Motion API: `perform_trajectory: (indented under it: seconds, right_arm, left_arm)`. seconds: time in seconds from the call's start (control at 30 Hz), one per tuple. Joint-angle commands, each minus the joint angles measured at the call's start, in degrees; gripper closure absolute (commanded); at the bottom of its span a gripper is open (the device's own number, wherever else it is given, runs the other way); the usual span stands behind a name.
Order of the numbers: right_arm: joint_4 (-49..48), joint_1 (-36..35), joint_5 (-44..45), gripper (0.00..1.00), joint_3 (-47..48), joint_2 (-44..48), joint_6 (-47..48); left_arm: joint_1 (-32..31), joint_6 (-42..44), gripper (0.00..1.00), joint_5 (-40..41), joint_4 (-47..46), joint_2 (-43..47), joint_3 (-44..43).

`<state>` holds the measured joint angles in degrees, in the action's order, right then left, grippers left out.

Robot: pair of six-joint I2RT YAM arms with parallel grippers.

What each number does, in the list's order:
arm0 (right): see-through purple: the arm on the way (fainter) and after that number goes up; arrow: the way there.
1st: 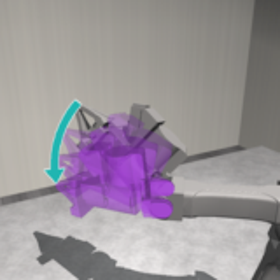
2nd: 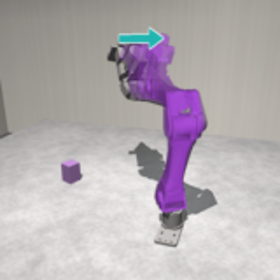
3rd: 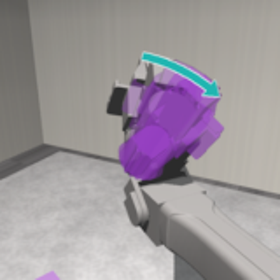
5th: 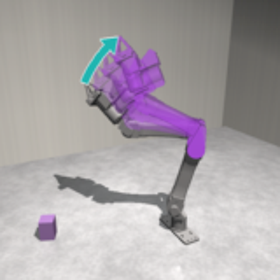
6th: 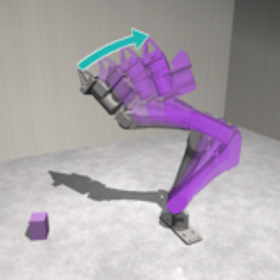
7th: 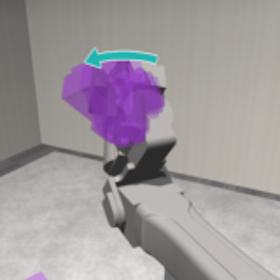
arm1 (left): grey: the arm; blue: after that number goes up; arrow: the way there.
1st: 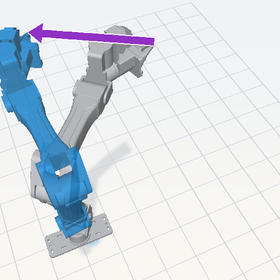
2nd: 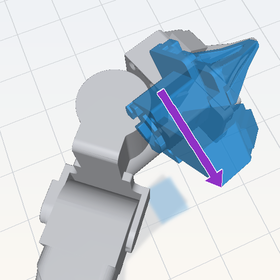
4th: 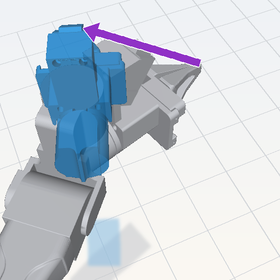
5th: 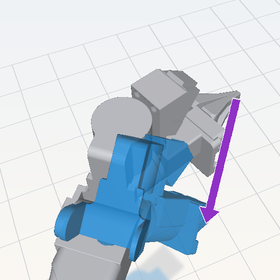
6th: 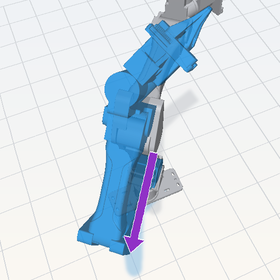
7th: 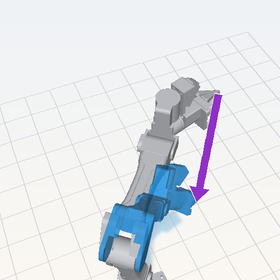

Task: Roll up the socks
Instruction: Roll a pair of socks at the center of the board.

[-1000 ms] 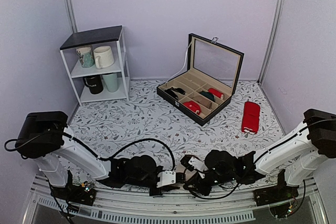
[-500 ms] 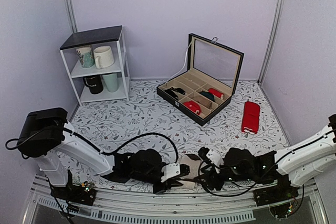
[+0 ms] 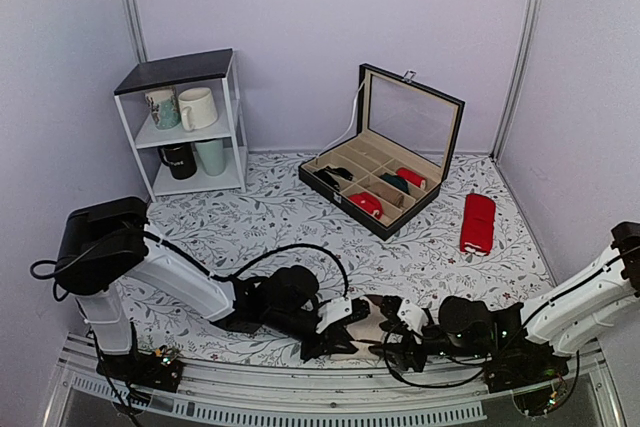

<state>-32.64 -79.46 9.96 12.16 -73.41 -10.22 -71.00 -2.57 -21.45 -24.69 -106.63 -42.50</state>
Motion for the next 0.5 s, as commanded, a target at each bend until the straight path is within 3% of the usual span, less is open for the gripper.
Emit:
perform_trajectory:
  seconds: [0.0,0.37,0.47]
  right_arm:
    - [-4.95,-0.30,-0.58,0.44,2.51,-4.94,0.63]
    - [-6.44,-0.39,-4.91,0.45,2.87,-11.12,-4.43]
    - [-7.02,-0.52,-6.13,0.52,2.87,-12.26,-5.56]
  left_arm:
    - [0.31,-0.89,1.00,-1.02,12.25,-5.46,2.17]
    - [0.47,-0.65,1.00,-1.58,11.53,-5.44,2.34]
    - [0.47,-0.51,1.00,-1.72,11.33,-5.49,2.26]
